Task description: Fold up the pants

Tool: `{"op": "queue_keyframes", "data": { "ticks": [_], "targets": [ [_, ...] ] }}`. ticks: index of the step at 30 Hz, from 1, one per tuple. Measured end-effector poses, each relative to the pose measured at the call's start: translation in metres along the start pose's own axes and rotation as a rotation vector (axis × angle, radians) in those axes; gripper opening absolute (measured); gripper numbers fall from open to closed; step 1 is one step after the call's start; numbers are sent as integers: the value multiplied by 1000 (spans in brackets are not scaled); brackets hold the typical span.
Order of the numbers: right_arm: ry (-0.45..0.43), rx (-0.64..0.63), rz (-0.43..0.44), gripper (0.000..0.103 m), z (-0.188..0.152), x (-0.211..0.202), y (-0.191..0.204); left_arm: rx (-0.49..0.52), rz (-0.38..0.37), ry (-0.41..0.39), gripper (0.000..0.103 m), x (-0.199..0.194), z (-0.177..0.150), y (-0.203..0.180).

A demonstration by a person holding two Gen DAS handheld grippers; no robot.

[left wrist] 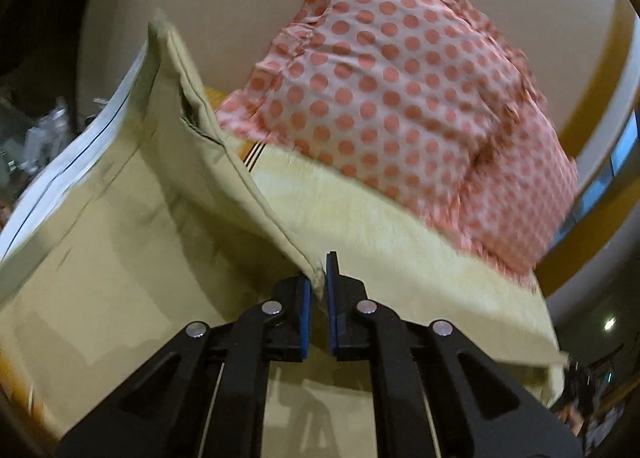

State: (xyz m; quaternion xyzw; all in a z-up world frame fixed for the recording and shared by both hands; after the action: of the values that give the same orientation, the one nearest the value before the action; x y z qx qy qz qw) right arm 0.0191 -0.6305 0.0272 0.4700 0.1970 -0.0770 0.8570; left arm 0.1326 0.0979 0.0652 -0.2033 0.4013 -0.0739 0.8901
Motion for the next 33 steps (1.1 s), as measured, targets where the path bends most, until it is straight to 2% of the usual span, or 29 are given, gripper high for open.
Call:
{"op": "queue_keyframes", "data": {
  "ticks": [5,8,10,11,12,13,14,15,16,17,19,22,31,33],
  "targets": [
    [10,23,-63,2,-15,-7,-28,-60,26,75,6,-6,-75,32],
    [1,8,-114,2,-22,-11,-37,-93,29,106,6,-1,-105,44],
    [0,-17,-180,3,-26,-14,-40,-107,19,98,7,-1,-115,47],
    [-4,-18,-202,8,-26,-17,-42,-105,19,88,11,-2,-116,47],
    [-14,-14,-233,27,-27,-21,-45,-102,20,78,13,-5,-117,46],
    [-33,-9,-264,52,-27,-27,-48,-94,21,66,18,-8,-118,44],
    [-78,-11,-287,57,-27,-36,-51,-84,21,59,23,-11,-119,43],
    [-109,-19,-302,57,-28,-42,-53,-73,19,55,25,-13,-119,41],
    [-127,-33,-326,57,-29,-46,-56,-65,27,50,36,-17,-121,41],
    [-122,-33,-333,57,-30,-45,-59,-62,34,36,42,-21,-121,42],
    [-102,-19,-330,54,-34,-39,-67,-61,24,23,42,-25,-122,43],
    [-118,-61,-338,49,-40,-37,-62,-75,27,13,44,-31,-123,47],
    [-122,-190,-327,49,-61,-18,-36,-92,76,-118,58,-66,-113,60],
    [-101,-248,-351,48,-66,-9,-31,-97,78,-129,60,-69,-111,63]
  ]
}}
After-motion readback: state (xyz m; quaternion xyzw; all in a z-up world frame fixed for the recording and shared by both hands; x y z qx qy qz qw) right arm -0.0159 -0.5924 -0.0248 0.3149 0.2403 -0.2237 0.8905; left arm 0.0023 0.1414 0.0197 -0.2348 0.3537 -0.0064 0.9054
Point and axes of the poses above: each gripper's, at about its wrist camera, not at the fingertips, and x roughly the way its jaws point, y to its left, z to its top, the point moved 5 cm from there along x, roughly the way its jaws point, and after that the axes turned 7 degrees about y, right-handed, at the moved point
